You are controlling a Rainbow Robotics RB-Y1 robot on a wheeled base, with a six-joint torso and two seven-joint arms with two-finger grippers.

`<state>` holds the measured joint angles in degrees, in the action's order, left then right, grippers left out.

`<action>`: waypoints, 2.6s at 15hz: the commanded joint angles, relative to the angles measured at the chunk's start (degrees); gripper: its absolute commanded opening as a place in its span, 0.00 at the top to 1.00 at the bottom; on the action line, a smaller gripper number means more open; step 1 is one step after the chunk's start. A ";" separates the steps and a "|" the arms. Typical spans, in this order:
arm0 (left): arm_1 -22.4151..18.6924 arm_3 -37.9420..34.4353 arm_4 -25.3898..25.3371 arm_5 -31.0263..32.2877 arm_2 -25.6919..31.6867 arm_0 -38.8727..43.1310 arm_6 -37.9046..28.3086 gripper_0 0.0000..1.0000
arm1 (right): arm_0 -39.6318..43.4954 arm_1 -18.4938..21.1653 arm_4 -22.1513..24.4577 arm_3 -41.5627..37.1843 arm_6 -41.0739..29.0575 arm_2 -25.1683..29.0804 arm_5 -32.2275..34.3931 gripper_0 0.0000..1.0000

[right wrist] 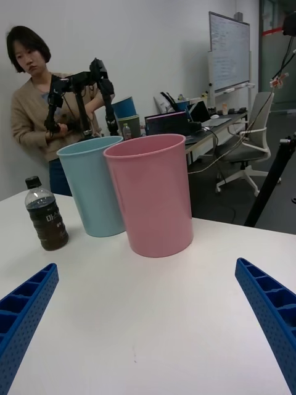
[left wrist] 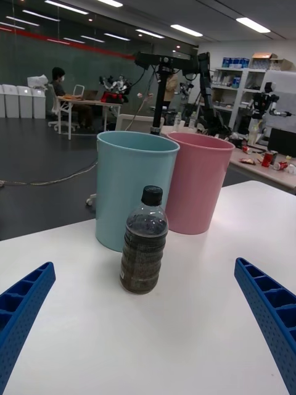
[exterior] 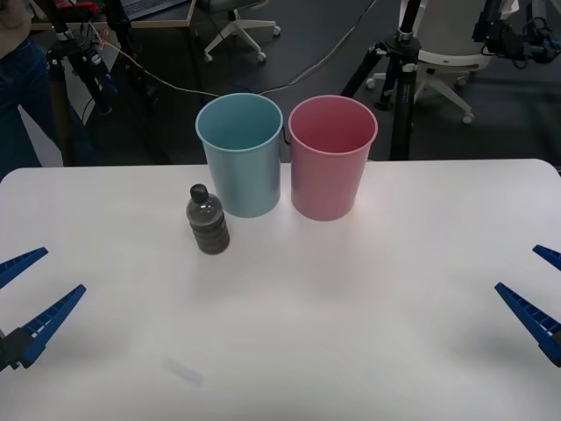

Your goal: Grasp the object on the table and drop it into the matching bin: aluminum can to the light blue bin, PET bottle to the pink bin.

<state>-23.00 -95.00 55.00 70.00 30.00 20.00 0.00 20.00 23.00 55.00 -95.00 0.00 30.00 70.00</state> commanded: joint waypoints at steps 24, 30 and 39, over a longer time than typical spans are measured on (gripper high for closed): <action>0.15 12.73 1.60 -3.55 -7.41 -5.85 18.99 0.00 | 0.00 0.00 0.00 0.00 0.00 0.00 0.00 0.00; 0.15 17.66 1.43 -5.84 -11.72 -11.04 19.86 0.00 | 0.00 0.00 0.00 0.00 0.00 0.00 0.00 0.00; 0.15 28.29 2.48 -9.00 -15.15 -21.14 20.74 0.00 | 0.00 0.00 0.00 0.00 0.00 0.00 0.00 0.00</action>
<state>-22.85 -67.97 57.40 60.95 15.14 -0.17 20.54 20.00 23.00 55.00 -95.00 0.00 30.00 70.00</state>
